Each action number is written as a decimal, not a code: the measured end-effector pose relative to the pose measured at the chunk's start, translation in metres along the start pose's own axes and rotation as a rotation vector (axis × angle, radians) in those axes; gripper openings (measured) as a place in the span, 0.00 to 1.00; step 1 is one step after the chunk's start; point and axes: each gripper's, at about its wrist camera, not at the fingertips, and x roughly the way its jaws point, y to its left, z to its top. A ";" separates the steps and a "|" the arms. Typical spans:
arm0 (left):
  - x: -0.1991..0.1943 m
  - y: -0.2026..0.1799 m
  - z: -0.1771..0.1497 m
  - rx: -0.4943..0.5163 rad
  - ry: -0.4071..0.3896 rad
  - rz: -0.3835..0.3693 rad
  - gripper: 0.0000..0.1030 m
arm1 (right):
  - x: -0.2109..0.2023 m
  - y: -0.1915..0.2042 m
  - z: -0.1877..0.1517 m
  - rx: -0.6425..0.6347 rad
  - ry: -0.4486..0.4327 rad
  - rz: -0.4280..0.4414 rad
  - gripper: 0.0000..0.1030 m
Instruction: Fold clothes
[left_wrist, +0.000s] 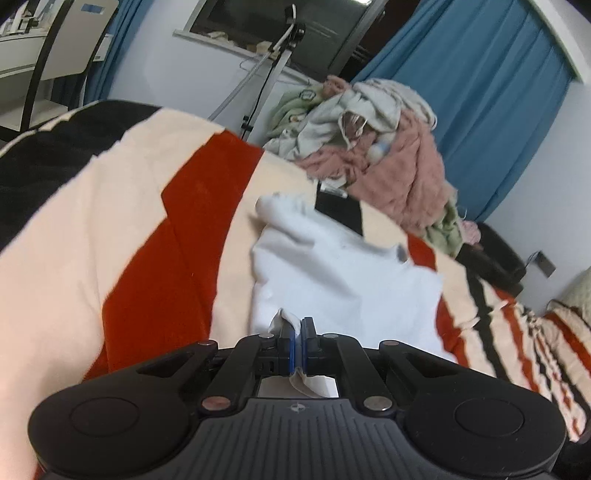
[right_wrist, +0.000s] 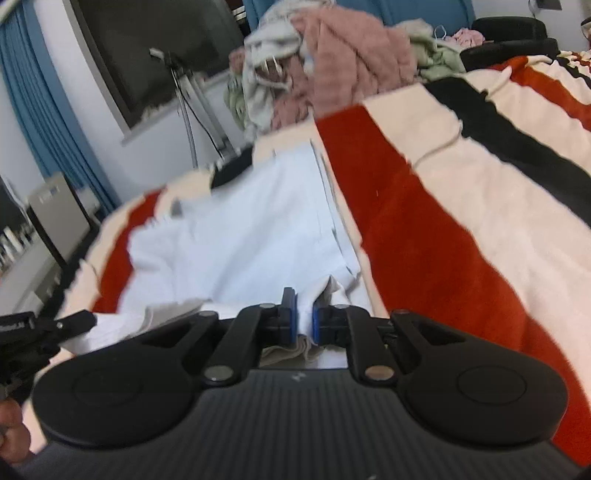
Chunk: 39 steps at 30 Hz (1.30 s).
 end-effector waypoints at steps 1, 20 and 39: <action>0.002 0.000 -0.001 0.009 0.010 -0.011 0.03 | 0.000 0.003 0.000 -0.015 0.001 -0.008 0.12; -0.129 -0.054 -0.019 0.231 -0.076 0.003 0.77 | -0.090 0.041 -0.004 -0.219 -0.101 0.026 0.85; -0.238 -0.053 -0.098 0.156 -0.031 -0.053 0.79 | -0.231 0.042 -0.049 -0.185 -0.208 0.082 0.85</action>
